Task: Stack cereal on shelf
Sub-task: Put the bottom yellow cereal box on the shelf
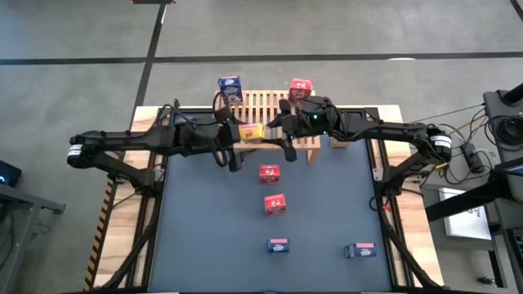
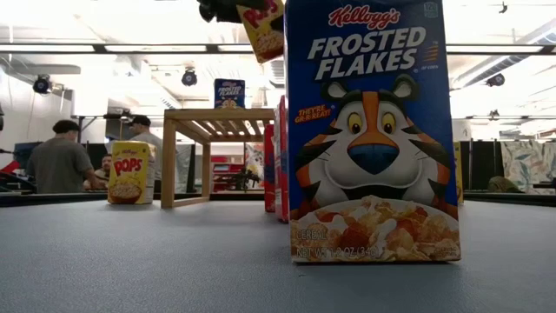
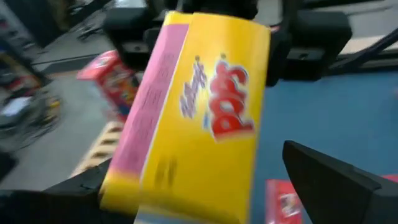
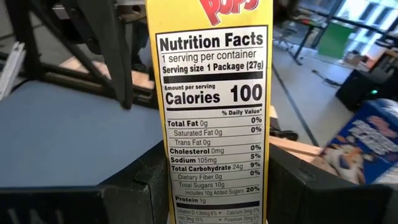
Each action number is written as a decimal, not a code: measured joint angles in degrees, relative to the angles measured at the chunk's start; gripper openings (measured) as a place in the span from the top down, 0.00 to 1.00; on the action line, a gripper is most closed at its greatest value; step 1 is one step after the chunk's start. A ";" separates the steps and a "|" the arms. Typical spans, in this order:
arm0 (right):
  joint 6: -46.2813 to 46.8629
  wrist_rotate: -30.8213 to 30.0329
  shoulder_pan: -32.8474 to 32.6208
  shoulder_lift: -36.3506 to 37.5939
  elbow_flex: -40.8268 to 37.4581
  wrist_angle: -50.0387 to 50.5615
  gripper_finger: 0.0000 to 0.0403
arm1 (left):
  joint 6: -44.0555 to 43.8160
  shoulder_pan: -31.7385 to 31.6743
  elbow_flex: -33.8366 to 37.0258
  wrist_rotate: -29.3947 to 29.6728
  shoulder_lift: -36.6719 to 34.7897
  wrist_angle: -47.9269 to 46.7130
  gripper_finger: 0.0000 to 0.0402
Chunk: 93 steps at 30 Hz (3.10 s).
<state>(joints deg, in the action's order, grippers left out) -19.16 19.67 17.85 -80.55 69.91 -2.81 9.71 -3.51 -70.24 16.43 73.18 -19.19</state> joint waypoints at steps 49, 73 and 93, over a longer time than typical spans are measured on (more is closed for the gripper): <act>12.78 -5.12 10.55 -12.85 -13.19 -34.38 0.56 | -1.50 -0.52 38.15 2.49 -7.50 61.22 0.15; 12.53 -4.44 10.55 -10.51 -13.29 -26.23 0.55 | -3.92 -0.52 38.43 2.51 -6.44 61.89 0.15; 14.05 -6.40 8.89 -7.46 -13.44 -23.55 0.30 | -4.03 -0.52 38.56 2.51 -6.41 61.35 0.15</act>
<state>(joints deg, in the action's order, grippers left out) -5.11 13.27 26.74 -88.01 56.47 -26.35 5.68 -4.03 -31.68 18.94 66.76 42.16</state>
